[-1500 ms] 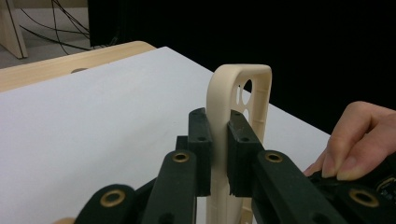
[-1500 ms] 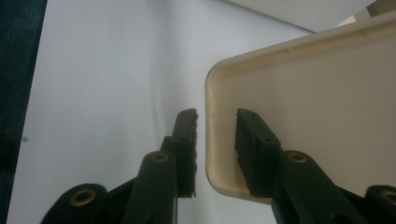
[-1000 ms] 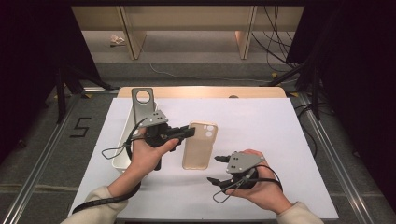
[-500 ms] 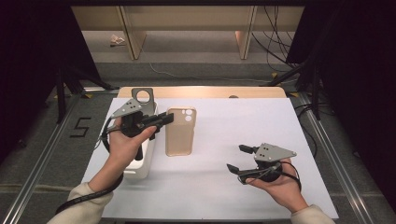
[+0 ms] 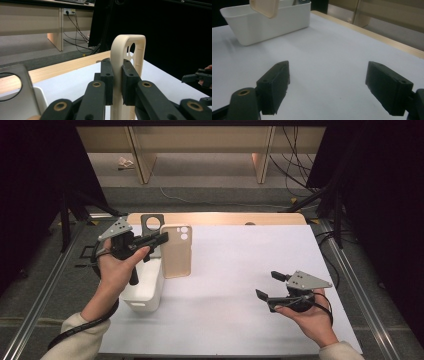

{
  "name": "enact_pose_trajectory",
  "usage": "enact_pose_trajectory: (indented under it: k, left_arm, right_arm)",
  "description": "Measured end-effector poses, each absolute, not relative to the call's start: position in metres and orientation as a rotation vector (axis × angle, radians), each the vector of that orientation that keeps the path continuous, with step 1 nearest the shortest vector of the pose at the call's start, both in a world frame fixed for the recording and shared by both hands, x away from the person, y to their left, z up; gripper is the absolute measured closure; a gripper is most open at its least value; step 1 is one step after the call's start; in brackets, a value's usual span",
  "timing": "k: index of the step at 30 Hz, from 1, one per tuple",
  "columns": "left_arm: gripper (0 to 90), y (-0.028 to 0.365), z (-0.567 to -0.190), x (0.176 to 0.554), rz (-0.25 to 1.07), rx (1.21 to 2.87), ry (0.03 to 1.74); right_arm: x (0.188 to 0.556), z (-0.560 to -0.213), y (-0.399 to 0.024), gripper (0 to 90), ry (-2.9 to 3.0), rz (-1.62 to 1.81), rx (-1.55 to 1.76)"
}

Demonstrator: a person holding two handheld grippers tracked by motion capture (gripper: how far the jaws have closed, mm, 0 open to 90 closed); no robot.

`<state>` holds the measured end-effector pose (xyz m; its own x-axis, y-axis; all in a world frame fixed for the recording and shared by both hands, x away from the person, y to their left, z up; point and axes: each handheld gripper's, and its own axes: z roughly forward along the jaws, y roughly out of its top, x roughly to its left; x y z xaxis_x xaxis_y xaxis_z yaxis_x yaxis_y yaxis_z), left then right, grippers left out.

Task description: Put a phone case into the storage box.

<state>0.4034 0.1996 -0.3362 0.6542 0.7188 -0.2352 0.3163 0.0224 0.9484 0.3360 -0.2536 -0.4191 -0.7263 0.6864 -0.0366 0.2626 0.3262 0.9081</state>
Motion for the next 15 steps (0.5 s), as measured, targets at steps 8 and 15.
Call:
enact_pose_trajectory:
  k: [8, 15]
  left_arm:
    - [81.7, 0.216, -0.335, 0.412, 0.42, 1.569, 0.894]
    - [81.6, 0.231, -0.33, 0.421, 0.448, 1.565, 0.891]
  right_arm:
    - [0.336, -0.419, -0.26, 19.8, 2.139, 1.373, 0.879]
    - [0.337, -0.419, -0.262, 19.8, 2.12, 1.368, 0.911]
